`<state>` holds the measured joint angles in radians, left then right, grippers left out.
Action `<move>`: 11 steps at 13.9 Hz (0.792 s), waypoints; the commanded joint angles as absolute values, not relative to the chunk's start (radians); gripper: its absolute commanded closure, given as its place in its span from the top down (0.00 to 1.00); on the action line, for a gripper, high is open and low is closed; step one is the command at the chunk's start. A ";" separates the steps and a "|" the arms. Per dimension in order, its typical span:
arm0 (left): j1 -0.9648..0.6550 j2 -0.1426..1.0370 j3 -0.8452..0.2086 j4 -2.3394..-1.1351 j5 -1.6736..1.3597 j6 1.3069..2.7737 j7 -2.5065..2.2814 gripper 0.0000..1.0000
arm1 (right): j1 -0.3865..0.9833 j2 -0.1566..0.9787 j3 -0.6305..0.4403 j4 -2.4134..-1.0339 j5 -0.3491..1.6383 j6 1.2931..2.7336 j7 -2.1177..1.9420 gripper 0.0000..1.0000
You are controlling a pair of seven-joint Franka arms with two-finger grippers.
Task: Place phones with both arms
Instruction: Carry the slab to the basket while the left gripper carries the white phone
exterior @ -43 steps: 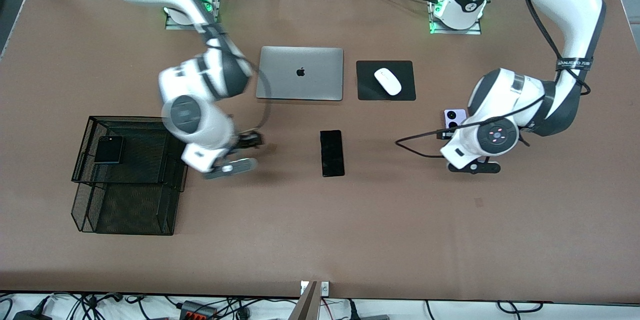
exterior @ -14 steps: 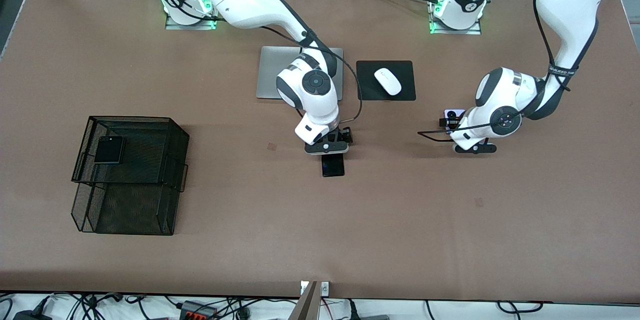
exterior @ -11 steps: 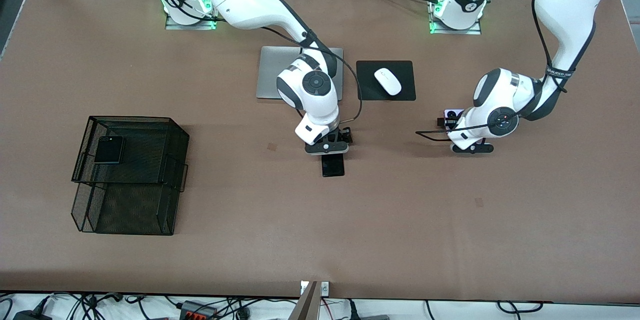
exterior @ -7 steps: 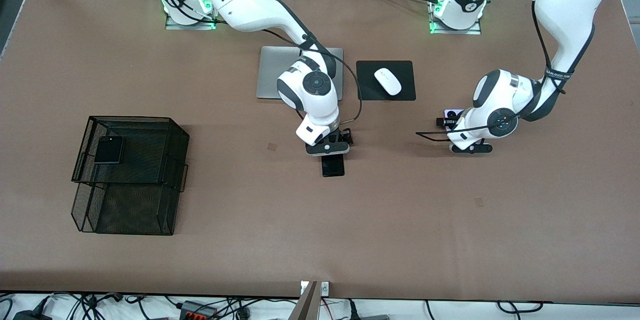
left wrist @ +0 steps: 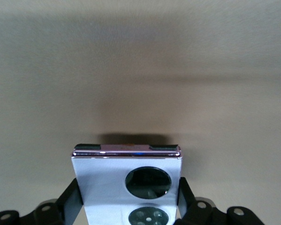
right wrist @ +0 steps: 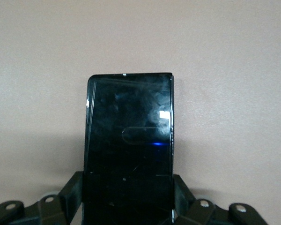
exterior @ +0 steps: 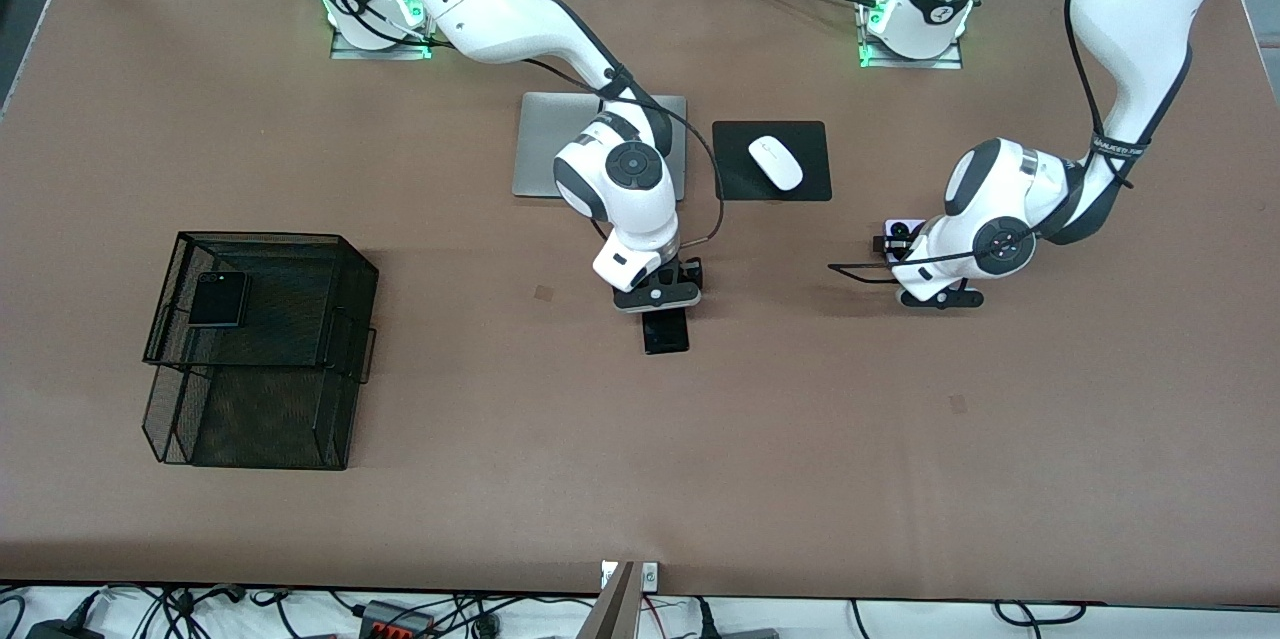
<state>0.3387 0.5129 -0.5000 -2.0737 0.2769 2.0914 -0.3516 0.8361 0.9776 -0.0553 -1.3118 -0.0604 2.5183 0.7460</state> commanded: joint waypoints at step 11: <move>0.195 0.650 -0.583 -1.510 0.203 1.736 -0.362 0.25 | 0.609 0.666 -0.071 -1.318 -0.070 1.953 0.503 0.14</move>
